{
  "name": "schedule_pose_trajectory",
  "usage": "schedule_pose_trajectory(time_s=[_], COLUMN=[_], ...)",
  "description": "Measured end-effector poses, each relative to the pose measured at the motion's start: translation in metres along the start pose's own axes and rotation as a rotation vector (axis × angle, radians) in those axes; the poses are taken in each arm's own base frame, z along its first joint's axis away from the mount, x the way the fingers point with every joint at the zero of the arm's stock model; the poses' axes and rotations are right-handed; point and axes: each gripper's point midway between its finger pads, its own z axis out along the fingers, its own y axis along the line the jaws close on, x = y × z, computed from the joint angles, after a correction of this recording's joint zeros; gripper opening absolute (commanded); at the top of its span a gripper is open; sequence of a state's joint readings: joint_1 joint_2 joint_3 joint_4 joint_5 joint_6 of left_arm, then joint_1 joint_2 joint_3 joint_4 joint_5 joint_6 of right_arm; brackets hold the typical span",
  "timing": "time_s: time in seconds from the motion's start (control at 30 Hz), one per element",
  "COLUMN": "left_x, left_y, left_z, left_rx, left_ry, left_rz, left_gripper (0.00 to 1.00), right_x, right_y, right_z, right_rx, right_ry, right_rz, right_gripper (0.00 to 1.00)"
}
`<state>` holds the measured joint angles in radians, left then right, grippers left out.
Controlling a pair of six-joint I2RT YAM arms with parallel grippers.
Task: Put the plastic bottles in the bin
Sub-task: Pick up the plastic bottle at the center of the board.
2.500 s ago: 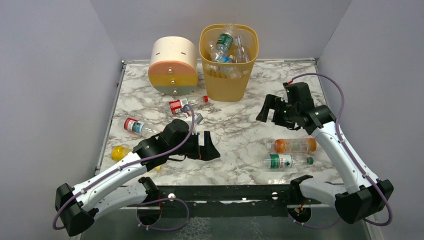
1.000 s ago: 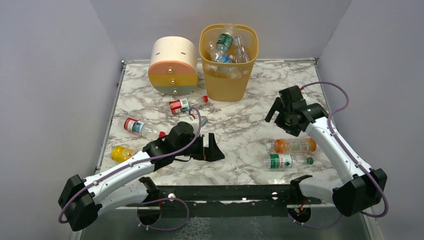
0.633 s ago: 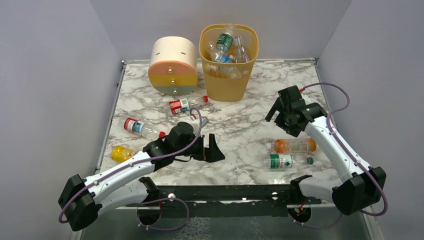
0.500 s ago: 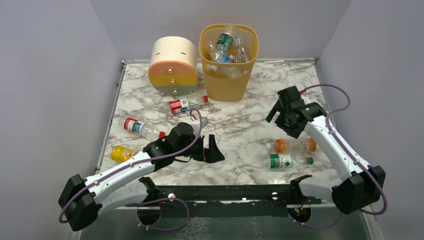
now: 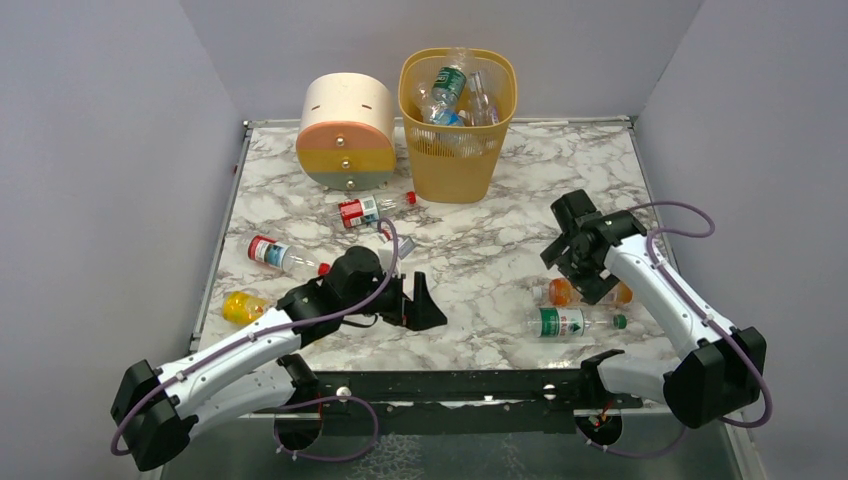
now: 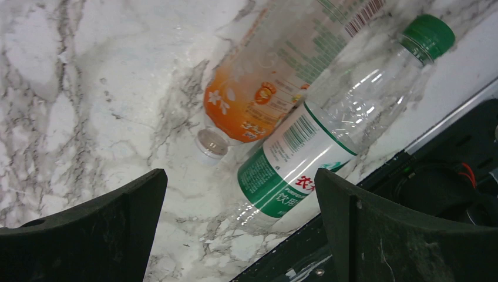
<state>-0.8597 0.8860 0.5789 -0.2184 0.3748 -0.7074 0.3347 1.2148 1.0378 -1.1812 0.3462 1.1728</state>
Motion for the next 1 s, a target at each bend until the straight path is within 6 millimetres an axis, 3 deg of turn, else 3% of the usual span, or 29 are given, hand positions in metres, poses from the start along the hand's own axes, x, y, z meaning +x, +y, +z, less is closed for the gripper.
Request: schedule_pose_trajectory(time_s=[0.13, 0.3, 0.63, 0.83, 1.0], left_x=[-0.001, 0.000, 0.011, -0.003, -0.004], left_y=[-0.003, -0.005, 0.005, -0.011, -0.022], left_z=[-0.005, -0.008, -0.003, -0.012, -0.030], left_rx=[0.015, 0.021, -0.022, 0.000, 0.027], left_ry=[-0.013, -0.017, 0.057, 0.033, -0.004], left_rz=[0.017, 0.028, 0.016, 0.031, 0.043], left_gripper=[0.99, 0.99, 0.99, 0.99, 0.99], right_x=[0.012, 0.019, 0.022, 0.017, 0.011], right_y=[-0.018, -0.024, -0.010, -0.003, -0.005], right_z=[0.010, 0.020, 0.049, 0.055, 0.057], right_rx=[0.075, 0.123, 0.255, 0.254, 0.265], right_ry=[0.021, 0.031, 0.039, 0.019, -0.009], right_rz=[0.078, 0.151, 0.242, 0.300, 0.343], right_gripper=[1.00, 0.99, 1.00, 0.99, 0.99])
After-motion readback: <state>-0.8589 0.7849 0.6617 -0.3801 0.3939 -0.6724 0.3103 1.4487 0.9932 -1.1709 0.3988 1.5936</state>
